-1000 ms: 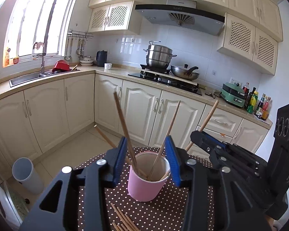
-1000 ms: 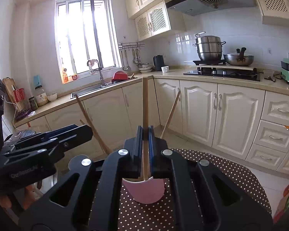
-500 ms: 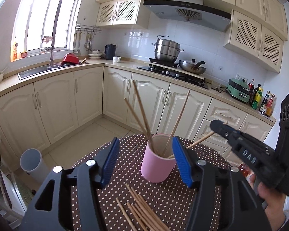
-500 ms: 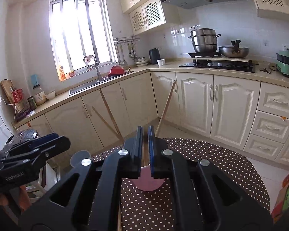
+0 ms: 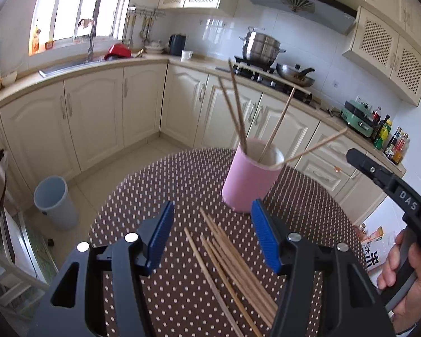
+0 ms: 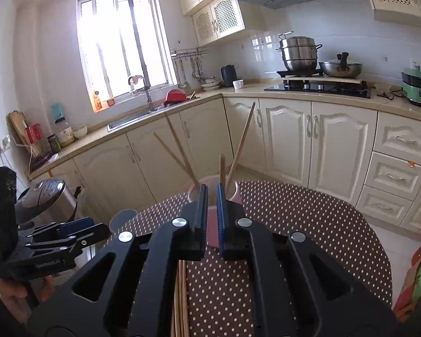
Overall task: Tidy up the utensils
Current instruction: 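Move both grippers back to the chopstick pile and close on chopsticks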
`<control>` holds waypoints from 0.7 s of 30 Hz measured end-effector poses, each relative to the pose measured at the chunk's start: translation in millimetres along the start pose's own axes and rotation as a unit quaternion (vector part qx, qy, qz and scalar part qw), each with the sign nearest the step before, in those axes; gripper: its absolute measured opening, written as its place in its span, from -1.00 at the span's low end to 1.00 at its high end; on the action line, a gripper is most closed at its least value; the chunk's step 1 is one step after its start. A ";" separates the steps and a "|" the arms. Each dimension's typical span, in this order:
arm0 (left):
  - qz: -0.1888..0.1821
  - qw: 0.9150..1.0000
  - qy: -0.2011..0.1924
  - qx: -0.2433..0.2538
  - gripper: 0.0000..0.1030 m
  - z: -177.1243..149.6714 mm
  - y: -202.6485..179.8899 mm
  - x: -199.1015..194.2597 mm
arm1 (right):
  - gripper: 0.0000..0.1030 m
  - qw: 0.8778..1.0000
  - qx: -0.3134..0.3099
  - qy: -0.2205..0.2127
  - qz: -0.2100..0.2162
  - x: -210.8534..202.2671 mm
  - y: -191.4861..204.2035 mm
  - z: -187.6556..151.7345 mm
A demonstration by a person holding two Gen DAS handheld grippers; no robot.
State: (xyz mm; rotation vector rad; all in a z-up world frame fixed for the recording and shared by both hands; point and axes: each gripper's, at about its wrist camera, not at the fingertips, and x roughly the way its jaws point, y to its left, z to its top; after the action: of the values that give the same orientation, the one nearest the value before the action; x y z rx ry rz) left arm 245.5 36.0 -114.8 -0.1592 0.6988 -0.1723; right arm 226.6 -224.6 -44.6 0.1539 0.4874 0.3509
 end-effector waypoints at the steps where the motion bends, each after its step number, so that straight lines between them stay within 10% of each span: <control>1: 0.003 1.000 0.013 -0.002 0.11 -6.1 0.6 5.7 | -0.86 1.000 -0.001 0.006 0.002 1.3 0.7 -5.1; 9: 0.012 0.993 0.114 -0.013 0.11 -52.8 2.9 58.3 | -0.86 0.995 0.000 0.100 0.013 33.8 0.7 -61.8; 21: 0.044 0.989 0.140 -0.008 0.11 -75.8 1.5 89.9 | -0.86 0.985 -0.003 0.171 0.034 63.5 6.8 -98.5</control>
State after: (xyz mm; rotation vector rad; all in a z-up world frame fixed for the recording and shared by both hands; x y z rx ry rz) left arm 264.0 11.9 -228.4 -0.1198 0.9861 -0.1062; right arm 229.4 -189.0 -156.5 0.1043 0.8217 0.4486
